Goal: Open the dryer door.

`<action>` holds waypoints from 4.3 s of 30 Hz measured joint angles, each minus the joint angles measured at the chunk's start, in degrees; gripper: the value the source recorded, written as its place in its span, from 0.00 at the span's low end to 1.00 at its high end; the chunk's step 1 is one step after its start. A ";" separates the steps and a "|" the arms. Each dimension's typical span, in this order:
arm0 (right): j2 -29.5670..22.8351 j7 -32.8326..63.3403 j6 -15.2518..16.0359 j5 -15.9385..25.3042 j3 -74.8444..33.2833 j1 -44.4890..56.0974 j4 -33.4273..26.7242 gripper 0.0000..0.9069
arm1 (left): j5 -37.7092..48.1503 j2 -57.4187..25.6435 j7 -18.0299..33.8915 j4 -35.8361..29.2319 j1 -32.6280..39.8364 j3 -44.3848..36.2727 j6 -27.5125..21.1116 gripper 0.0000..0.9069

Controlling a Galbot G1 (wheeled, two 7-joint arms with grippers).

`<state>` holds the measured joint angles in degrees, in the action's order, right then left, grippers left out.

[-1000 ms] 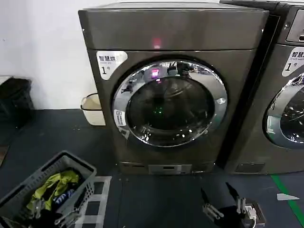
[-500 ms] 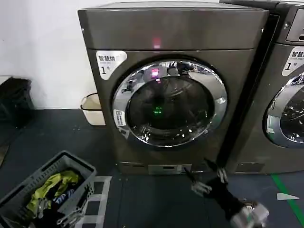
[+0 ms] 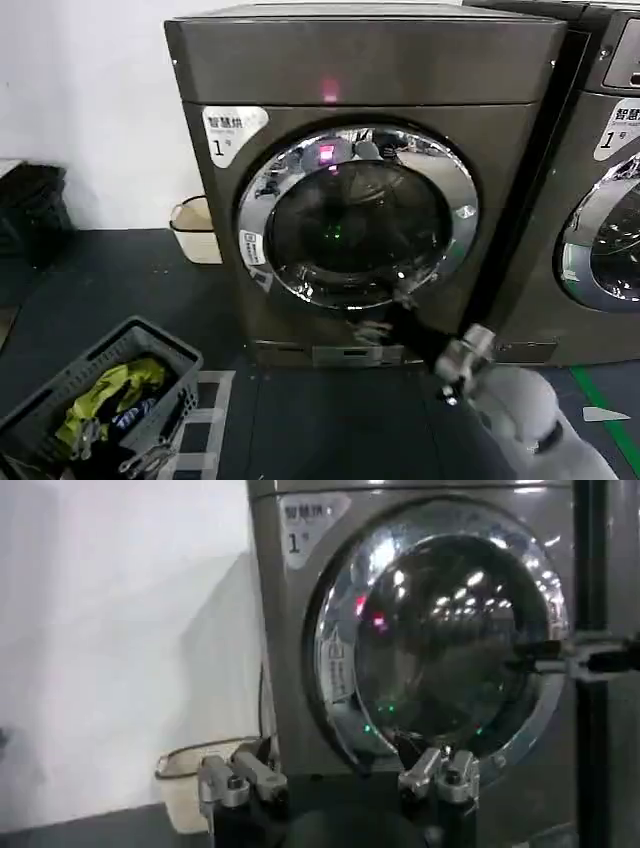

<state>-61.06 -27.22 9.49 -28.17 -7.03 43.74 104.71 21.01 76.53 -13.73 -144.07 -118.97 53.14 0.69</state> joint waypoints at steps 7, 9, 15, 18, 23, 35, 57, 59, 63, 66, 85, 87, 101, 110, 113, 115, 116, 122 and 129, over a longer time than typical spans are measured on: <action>-4.30 -0.47 -1.31 0.16 5.54 -9.89 -10.28 1.00 | 0.44 -0.39 0.02 0.17 0.76 0.17 -1.33 1.00; -5.34 -0.69 -1.94 0.39 6.55 -11.95 -12.56 1.00 | 0.13 -0.44 -0.03 0.13 1.16 0.15 -2.61 1.00; -8.64 -1.48 -2.77 1.10 9.76 -16.21 -18.17 1.00 | 0.41 -0.58 -0.39 -0.01 1.99 -0.01 -3.01 1.00; -10.13 -1.48 -3.06 1.37 11.15 -17.65 -20.14 1.00 | -0.23 -0.65 0.48 -0.06 2.09 -0.05 -3.79 1.00; -12.36 -1.47 -3.31 1.51 13.10 -19.61 -23.02 1.00 | -1.93 -0.88 1.21 0.21 2.28 -0.30 -4.26 1.00; -14.81 -4.31 -4.14 -0.24 15.69 -22.76 -28.42 1.00 | -1.16 -0.45 0.70 0.22 2.92 -0.24 -6.72 1.00; -3.33 -22.75 -4.17 -6.27 15.37 -17.32 -17.39 1.00 | 16.84 -13.80 -9.52 14.47 15.90 8.63 -6.64 1.00; -2.22 -24.79 -4.41 -6.08 14.72 -16.37 -16.21 1.00 | 18.86 -16.33 -9.48 17.01 18.29 8.40 -6.60 1.00; 0.33 -29.26 -4.36 -5.99 12.94 -13.99 -13.36 1.00 | 24.67 -21.58 -8.96 20.81 22.98 6.65 -7.08 1.00; 1.88 -31.71 -4.38 -6.78 11.45 -11.94 -11.34 1.00 | 27.70 -25.57 -8.95 23.13 26.23 4.51 -6.70 1.00; 10.94 -45.21 -6.71 -10.61 1.27 -0.49 -3.86 1.00 | 42.43 -41.76 -12.42 42.30 56.06 -28.61 -0.67 1.00; 11.41 -46.86 -7.81 -10.20 0.01 0.74 -3.94 1.00 | 42.81 -41.73 -13.23 44.65 60.78 -33.99 0.26 1.00; 12.25 -50.19 -10.16 -13.54 -20.25 15.12 -3.94 1.00 | 41.25 -36.31 -16.89 51.15 82.12 -60.25 1.93 1.00; 7.21 -42.65 -7.65 -12.32 -44.06 25.68 -2.86 1.00 | 38.84 -32.46 -18.19 49.48 86.94 -68.20 1.83 1.00; 4.21 -36.47 -8.36 -13.13 -51.10 28.01 -1.14 1.00 | 36.92 -31.37 -18.04 48.42 87.96 -70.35 2.24 1.00; 2.08 -31.64 -9.98 -12.63 -55.36 29.69 0.68 1.00 | 36.91 -31.48 -17.67 47.60 88.49 -71.58 2.32 1.00; 1.09 -29.65 -10.48 -12.09 -57.26 30.44 1.52 1.00 | 37.23 -31.57 -17.21 47.00 88.58 -72.19 2.31 1.00; -4.97 -13.78 -8.32 -7.96 -67.23 35.47 7.80 1.00 | 37.16 -31.23 -15.06 43.01 89.00 -75.45 2.27 1.00; -10.32 6.33 -0.74 -3.19 -77.12 40.11 13.51 1.00 | 36.78 -28.53 -9.39 39.34 90.51 -79.86 1.55 1.00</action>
<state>-71.38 -20.89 8.75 -31.36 -84.15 83.85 118.23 57.79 48.00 -23.12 -104.73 -28.46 -26.72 2.25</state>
